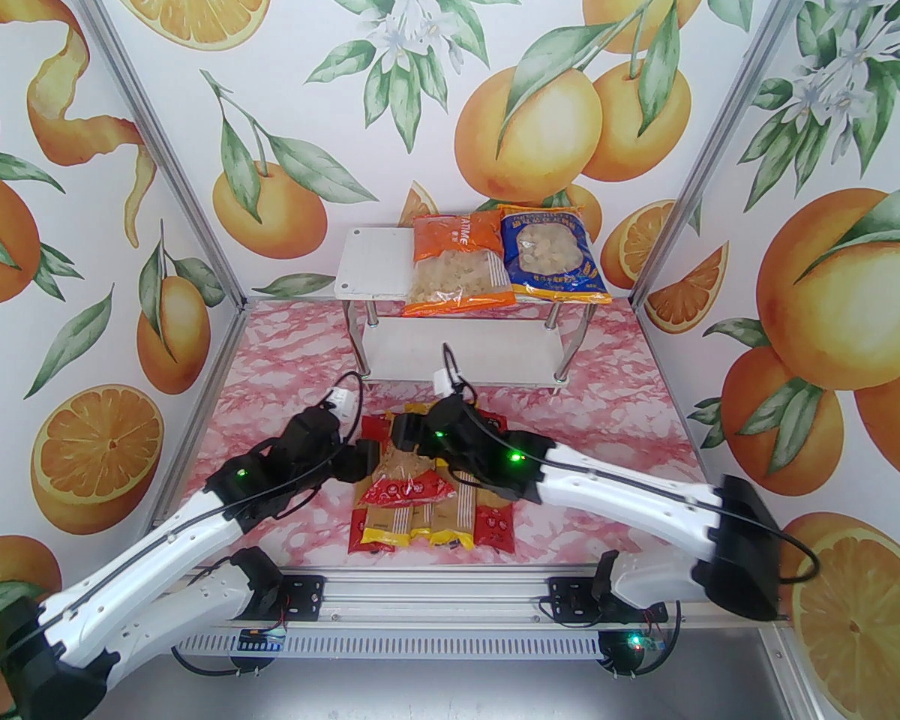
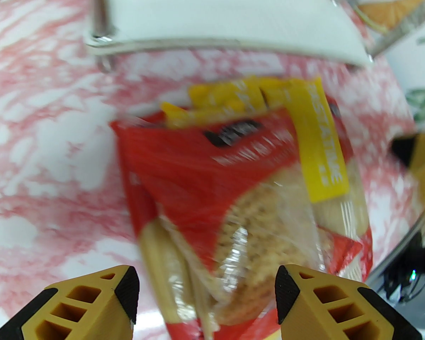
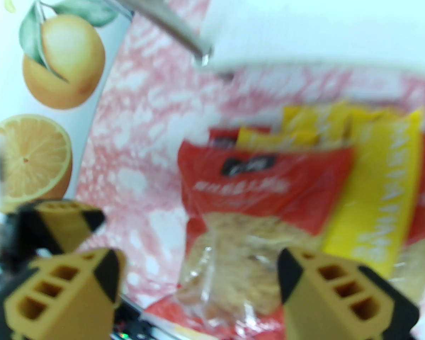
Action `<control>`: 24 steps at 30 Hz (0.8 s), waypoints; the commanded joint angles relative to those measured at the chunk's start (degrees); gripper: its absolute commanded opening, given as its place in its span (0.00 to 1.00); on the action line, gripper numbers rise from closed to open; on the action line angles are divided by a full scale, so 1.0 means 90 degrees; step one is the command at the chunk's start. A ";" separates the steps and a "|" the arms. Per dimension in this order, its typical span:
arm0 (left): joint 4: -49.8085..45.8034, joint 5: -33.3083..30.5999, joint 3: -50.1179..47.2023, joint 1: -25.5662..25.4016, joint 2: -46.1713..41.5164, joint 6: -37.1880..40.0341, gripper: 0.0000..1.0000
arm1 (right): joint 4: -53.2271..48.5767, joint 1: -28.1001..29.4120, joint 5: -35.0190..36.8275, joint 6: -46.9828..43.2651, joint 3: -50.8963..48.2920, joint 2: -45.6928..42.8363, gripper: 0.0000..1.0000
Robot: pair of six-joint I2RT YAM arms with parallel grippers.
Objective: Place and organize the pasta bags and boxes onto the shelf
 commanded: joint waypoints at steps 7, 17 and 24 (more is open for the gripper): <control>0.0101 -0.0700 0.0991 -0.0863 0.1428 -0.0678 0.68 | -0.1308 -0.0802 0.0195 -0.0689 -0.1055 -0.1226 0.84; -0.0147 -0.0645 0.1370 -0.0933 0.2431 -0.1118 0.65 | -0.1108 -0.1162 -0.0186 -0.0960 -0.1436 -0.1541 0.85; -0.0136 -0.0610 0.1340 -0.0960 0.2960 -0.1244 0.54 | -0.0984 -0.1602 -0.0515 -0.1034 -0.1760 -0.1873 0.86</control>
